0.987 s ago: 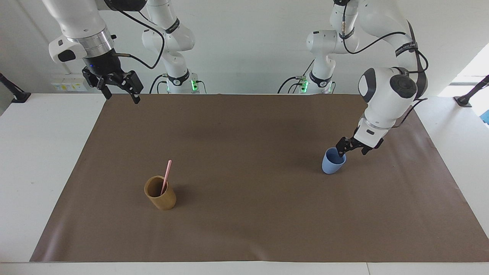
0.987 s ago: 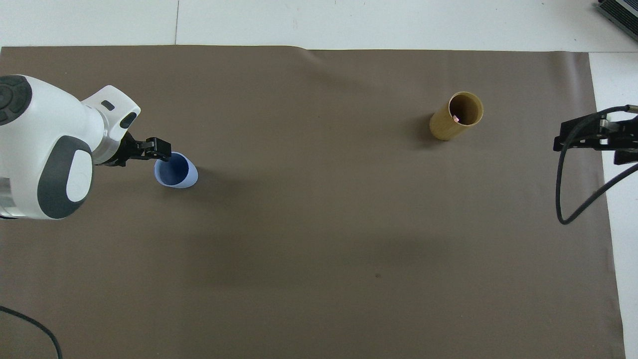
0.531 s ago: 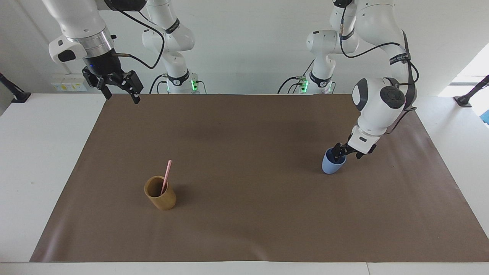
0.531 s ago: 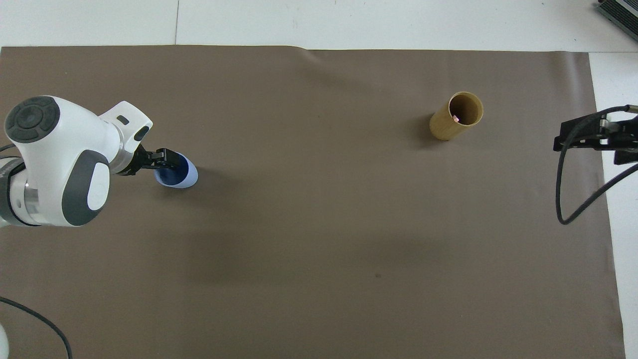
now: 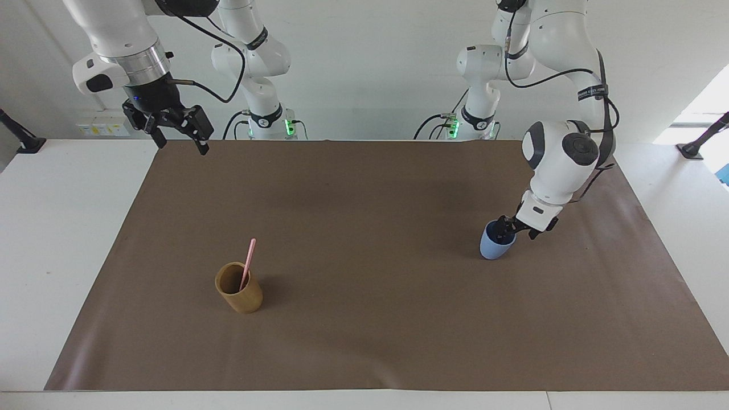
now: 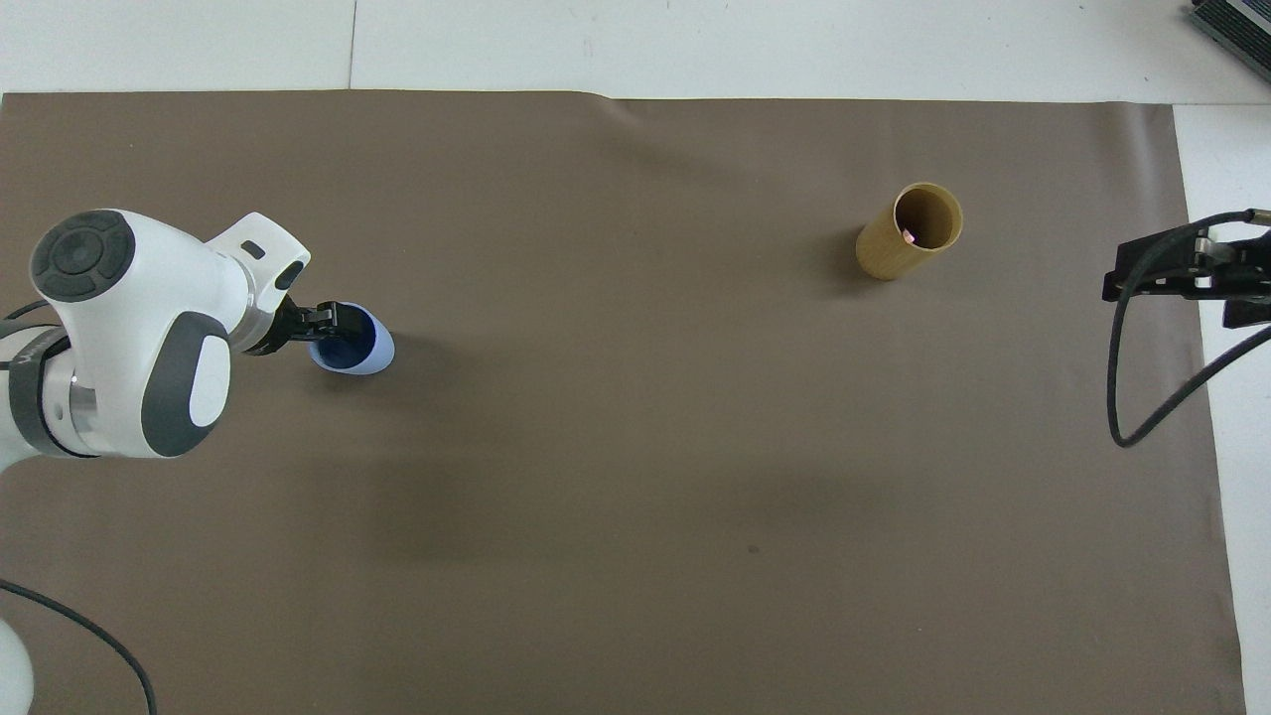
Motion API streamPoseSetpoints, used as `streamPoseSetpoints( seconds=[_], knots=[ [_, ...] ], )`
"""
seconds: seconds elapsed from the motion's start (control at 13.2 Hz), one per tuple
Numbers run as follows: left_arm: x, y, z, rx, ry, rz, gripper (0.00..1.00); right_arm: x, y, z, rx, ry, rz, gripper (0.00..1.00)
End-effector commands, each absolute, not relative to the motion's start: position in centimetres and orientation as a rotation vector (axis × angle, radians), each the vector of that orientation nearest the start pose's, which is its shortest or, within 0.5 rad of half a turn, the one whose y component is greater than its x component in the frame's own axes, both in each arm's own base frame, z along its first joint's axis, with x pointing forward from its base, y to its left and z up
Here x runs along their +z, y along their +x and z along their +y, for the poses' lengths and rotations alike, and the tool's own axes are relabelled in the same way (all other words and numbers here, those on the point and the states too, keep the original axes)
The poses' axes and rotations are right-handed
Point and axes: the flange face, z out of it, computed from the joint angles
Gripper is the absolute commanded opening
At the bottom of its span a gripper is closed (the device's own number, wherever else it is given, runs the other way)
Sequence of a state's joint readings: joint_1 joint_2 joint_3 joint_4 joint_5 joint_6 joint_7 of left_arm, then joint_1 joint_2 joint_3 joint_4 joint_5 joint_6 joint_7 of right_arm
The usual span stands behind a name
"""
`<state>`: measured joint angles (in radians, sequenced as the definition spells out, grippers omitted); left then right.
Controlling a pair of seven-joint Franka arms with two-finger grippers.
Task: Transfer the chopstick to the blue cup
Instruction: 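Lift the blue cup with the left gripper and carry it toward the table center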
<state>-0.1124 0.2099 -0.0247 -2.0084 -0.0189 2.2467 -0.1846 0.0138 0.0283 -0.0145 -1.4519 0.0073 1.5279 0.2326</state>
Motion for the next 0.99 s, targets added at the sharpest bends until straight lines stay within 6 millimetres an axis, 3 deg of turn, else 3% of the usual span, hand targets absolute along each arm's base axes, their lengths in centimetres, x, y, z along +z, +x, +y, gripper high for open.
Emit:
streamPoseSetpoints(
  seconds=[0.0,0.23,0.38,0.46,0.53,0.91],
  knots=[
    [35.4,58.7,-8.4,-0.063,-3.163,-0.09,1.0,66.1,55.5,-0.2,-0.069,-3.104,0.338,1.0],
    [36.0,59.1,-8.5,-0.034,-3.153,-0.077,1.0,66.2,55.4,-0.2,-0.072,-3.104,0.338,1.0],
    [37.4,59.5,-9.4,0.009,-3.147,-0.049,0.57,66.2,55.4,-0.2,-0.072,-3.104,0.338,1.0],
    [38.0,59.4,-9.4,0.044,-3.142,-0.051,0.19,66.2,55.4,-0.2,-0.072,-3.104,0.338,1.0],
    [38.7,59.2,-9.4,0.08,-3.138,-0.051,0.0,66.2,55.4,-0.2,-0.072,-3.104,0.338,1.0],
    [41.6,60.2,-9.3,0.042,-3.142,-0.056,0.0,66.1,55.5,-0.2,-0.069,-3.104,0.338,1.0]
  ],
)
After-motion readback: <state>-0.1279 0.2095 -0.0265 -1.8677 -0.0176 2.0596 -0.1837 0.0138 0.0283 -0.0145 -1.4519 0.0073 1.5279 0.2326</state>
